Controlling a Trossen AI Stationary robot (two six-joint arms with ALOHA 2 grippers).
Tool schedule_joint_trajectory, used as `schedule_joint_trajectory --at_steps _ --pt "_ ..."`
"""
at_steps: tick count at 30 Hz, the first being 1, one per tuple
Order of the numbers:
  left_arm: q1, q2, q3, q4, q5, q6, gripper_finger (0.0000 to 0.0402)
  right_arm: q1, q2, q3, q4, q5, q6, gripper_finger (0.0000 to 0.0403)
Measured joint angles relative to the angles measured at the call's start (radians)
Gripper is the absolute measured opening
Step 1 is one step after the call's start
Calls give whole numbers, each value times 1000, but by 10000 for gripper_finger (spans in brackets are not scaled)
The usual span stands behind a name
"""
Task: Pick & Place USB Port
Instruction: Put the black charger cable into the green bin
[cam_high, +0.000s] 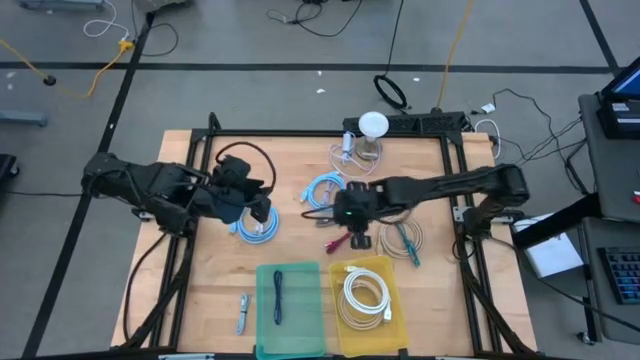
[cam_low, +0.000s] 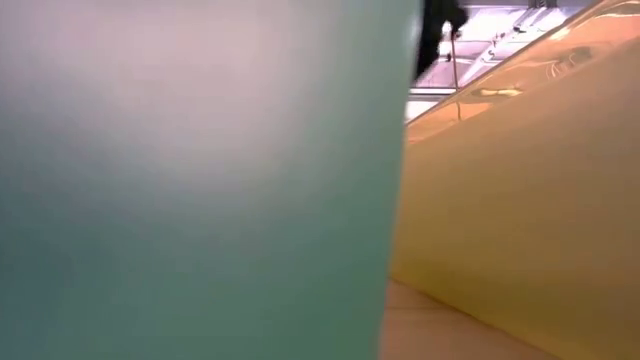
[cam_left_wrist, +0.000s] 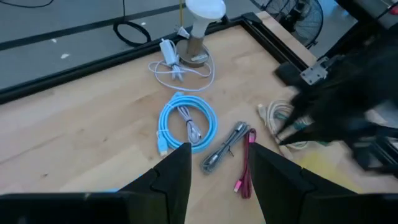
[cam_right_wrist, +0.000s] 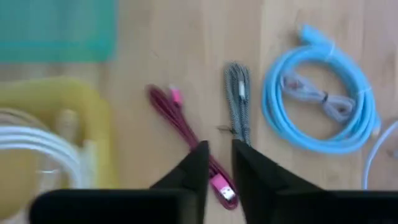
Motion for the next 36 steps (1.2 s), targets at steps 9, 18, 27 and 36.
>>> schedule_joint_trajectory --at_steps 9,18,27,36 --pt "-52 13 0 -33 2 -38 161 -44 194 2 13 68 -71 213" --pt "-158 18 -1 -180 -65 -206 161 -67 201 2 67 12 -82 258" --pt "-210 18 -1 -207 -103 -257 161 -108 201 3 84 -20 -91 244" --pt "-221 18 -1 -208 -105 -270 161 -128 201 -100 133 -64 -76 237"
